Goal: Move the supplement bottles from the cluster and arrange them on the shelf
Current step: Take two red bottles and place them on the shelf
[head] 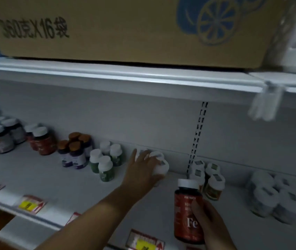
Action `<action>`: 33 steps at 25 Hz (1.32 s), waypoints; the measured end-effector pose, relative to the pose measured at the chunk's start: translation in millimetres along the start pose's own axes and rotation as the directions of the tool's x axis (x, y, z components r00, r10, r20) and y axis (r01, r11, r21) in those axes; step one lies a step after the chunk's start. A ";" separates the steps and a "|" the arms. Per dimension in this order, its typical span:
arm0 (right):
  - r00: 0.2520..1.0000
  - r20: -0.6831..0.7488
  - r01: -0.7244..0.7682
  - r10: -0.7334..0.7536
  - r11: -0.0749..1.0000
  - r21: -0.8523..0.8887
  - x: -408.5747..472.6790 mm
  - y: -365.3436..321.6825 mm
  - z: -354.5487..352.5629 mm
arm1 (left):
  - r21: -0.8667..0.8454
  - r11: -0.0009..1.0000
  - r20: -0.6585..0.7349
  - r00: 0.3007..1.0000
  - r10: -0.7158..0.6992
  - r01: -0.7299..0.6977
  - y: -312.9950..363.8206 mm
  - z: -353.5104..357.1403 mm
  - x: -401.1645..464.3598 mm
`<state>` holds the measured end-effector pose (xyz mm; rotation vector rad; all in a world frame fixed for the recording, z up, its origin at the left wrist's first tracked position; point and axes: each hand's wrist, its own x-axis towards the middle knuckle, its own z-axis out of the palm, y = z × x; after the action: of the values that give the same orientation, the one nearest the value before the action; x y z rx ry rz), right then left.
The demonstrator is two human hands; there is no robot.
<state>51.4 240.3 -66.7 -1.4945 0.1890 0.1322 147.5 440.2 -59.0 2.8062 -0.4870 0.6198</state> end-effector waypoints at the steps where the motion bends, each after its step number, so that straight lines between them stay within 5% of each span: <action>1: 0.999 -0.043 0.027 -0.027 1.000 0.015 -3.0 -3.9 8.2 | 0.076 0.996 0.052 0.998 0.041 -0.045 -9.8 4.8 4.4; 5: 0.979 -0.192 0.063 -0.062 0.998 -0.001 -15.1 -7.9 28.9 | 0.105 0.988 0.188 0.978 0.091 -0.112 -26.9 18.0 5.1; 8: 0.977 -0.193 0.088 -0.087 0.996 -0.002 -20.8 -16.3 50.1 | -0.206 0.972 0.053 0.991 0.123 -0.110 -25.9 5.7 -2.9; 11: 0.987 -0.105 0.124 -0.121 0.992 0.031 -5.0 -19.4 97.5 | -0.688 0.714 0.088 0.992 -0.094 0.128 -37.0 -51.8 -8.2; 13: 0.991 0.001 0.133 -0.134 0.989 0.071 6.1 -14.3 146.2 | -0.827 0.478 0.256 0.956 -0.144 0.294 -66.9 -91.3 -18.4; 14: 0.981 0.101 0.161 -0.165 0.986 0.046 11.9 -9.2 173.1 | -0.818 0.464 0.314 0.940 -0.137 0.341 -89.7 -112.8 -25.8; 17: 0.953 0.272 0.107 -0.135 0.987 0.116 18.6 -8.0 244.7 | -0.655 0.656 0.369 0.916 -0.156 0.376 -157.1 -160.4 -55.0; 19: 0.901 0.421 0.101 -0.106 0.994 0.035 23.4 -13.8 294.5 | -0.598 0.677 0.364 0.898 -0.248 0.429 -206.8 -181.3 -76.2; 24: 0.871 0.490 0.090 -0.025 0.990 -0.108 71.2 0.7 440.8 | -0.477 0.765 0.234 0.901 -0.364 0.433 -340.4 -209.0 -100.1; 30: 0.841 0.517 0.400 -0.157 0.825 -0.400 134.2 4.7 581.2 | -0.237 0.950 0.071 0.978 -0.194 0.205 -479.9 -191.9 -99.1; 33: 0.869 0.397 0.473 -0.295 0.729 -0.495 151.0 1.3 613.6 | -0.140 0.989 0.061 0.998 -0.029 0.037 -518.8 -172.4 -86.1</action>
<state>225.6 847.7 -58.8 -2.0715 -0.4575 0.0696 200.3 989.8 -20.3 2.6991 -0.4750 0.4775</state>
